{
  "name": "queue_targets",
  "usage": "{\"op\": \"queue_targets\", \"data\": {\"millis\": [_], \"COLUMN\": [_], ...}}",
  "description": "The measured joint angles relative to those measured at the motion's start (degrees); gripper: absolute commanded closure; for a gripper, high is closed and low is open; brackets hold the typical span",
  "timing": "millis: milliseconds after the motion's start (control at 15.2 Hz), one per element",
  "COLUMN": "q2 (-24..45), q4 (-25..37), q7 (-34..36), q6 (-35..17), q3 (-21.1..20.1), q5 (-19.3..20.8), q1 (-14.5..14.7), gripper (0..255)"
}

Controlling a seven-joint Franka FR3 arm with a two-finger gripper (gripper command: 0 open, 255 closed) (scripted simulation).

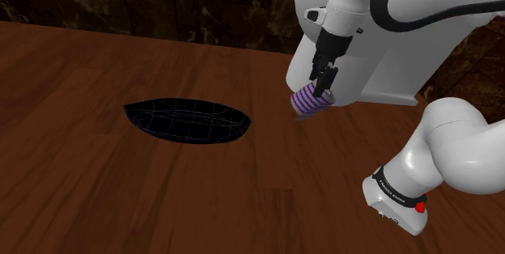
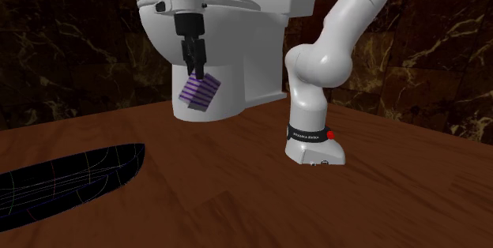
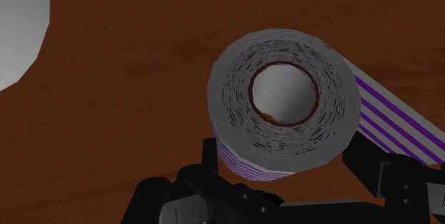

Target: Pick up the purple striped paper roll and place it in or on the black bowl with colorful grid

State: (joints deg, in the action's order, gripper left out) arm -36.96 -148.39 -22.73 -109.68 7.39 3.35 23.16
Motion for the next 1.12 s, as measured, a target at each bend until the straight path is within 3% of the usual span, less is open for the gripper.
{"op": "queue_targets", "data": {"millis": [594, 1122], "q2": [20.41, 36.65], "q4": [17.38, 37.39], "q7": [3.69, 6.25], "q6": [-2.98, 0.78], "q3": [-2.71, -4.33], "q5": [-3.47, -4.97], "q1": [3.54, 5.21], "gripper": [255, 255]}}
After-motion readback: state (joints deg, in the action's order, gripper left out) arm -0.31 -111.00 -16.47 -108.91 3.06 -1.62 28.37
